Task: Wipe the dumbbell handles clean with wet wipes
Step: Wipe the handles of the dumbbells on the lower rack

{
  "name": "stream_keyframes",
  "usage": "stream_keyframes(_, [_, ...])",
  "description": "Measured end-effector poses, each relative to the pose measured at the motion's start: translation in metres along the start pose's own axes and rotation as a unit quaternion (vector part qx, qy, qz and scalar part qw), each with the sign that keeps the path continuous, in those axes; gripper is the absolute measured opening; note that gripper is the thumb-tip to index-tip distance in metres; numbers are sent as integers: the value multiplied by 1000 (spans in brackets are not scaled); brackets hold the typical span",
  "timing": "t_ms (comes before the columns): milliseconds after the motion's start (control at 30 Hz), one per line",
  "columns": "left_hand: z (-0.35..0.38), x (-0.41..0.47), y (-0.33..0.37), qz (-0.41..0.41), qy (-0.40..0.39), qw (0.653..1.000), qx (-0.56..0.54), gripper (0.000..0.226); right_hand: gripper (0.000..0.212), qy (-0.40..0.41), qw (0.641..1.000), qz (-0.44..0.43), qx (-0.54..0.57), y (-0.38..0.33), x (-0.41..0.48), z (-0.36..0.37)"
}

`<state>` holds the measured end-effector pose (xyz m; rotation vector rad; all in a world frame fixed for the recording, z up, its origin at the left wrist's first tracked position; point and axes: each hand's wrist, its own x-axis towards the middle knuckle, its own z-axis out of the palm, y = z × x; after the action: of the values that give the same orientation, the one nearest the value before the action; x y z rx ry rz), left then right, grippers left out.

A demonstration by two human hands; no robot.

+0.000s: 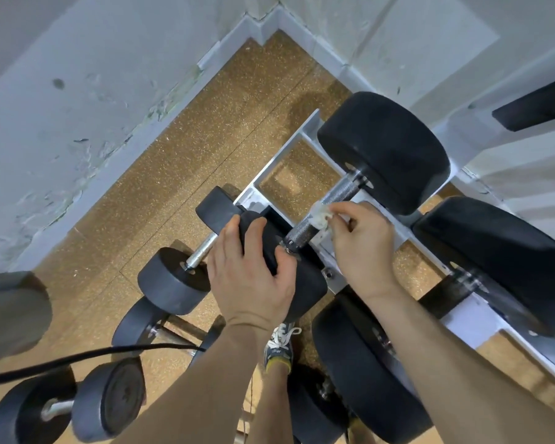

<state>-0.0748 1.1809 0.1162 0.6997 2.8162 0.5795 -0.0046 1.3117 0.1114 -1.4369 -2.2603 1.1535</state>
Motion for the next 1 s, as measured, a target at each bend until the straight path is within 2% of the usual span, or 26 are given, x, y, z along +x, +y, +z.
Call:
stream_keyframes(67, [1, 0, 1, 2, -2, 1000, 0, 48, 18, 94, 983, 114, 106, 6, 4, 6])
stream_keyframes(100, [1, -1, 1, 1, -1, 1000, -3, 48, 16, 137, 958, 180, 175, 5, 4, 9])
stream_keyframes(133, [1, -1, 0, 0, 2, 1000, -6, 47, 15, 151, 939, 222, 215, 4, 2, 14])
stream_keyframes(167, [2, -1, 0, 1, 4, 1000, -6, 47, 18, 128, 941, 233, 209, 2, -3, 19])
stream_keyframes(267, [4, 0, -2, 8, 11, 1000, -5, 47, 35, -43, 976, 167, 130, -3, -30, 24])
stream_keyframes(367, [3, 0, 0, 10, 12, 1000, -2, 46, 35, -165, 975, 136, 56, -2, -27, 10])
stream_keyframes(533, [3, 0, -1, 5, 7, 1000, 0, 45, 30, -194, 971, 140, 22, 1, -17, 9])
stream_keyframes(600, [2, -1, 0, 7, 5, 1000, 1, 45, 19, -228, 965, 130, 23, -4, -21, 7])
stream_keyframes(667, [2, 0, 0, 8, 7, 1000, 0, 44, 15, -251, 965, 75, 5, -11, -20, 1])
stream_keyframes(833, [1, 1, 0, 4, 0, 1000, 1, 44, 22, -286, 946, -123, -90, -34, -8, 11])
stream_keyframes(900, [2, 1, 0, 4, -2, 1000, 2, 43, 20, -303, 936, -124, -128, -33, -5, 13])
stream_keyframes(1000, [1, -1, 0, 6, -5, 1000, 4, 44, 25, -329, 926, -78, -170, -20, -17, 0])
